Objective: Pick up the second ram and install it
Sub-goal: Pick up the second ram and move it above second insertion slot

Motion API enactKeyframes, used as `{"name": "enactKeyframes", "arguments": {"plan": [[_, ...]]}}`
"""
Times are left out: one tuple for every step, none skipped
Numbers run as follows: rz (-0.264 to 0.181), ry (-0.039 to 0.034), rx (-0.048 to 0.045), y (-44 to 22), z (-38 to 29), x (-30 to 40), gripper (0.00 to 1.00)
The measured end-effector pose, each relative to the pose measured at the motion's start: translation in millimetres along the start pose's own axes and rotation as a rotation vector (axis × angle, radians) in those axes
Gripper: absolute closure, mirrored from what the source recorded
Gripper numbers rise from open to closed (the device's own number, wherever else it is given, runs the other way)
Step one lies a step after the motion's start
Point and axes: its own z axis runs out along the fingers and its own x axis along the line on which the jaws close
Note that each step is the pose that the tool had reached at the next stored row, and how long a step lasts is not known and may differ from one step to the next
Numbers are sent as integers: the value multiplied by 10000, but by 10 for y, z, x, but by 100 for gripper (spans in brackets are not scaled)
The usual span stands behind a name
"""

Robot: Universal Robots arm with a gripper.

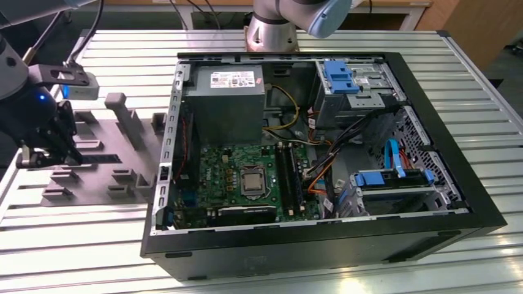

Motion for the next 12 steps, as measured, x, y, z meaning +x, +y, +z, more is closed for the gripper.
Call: {"name": "enactKeyframes", "arguments": {"plan": [[0,0,0,0,-3,0,86],[0,0,0,0,-7,0,86],[0,0,0,0,-11,0,86],[0,0,0,0,-15,0,86],[0,0,0,0,-19,0,86],[0,0,0,0,-23,0,86],[1,0,0,0,-26,-1,86],[0,0,0,0,-29,0,86],[0,0,0,0,-33,0,86],[1,0,0,0,-36,-1,86],[0,0,0,0,-40,-1,86],[0,0,0,0,-43,-1,86]]}}
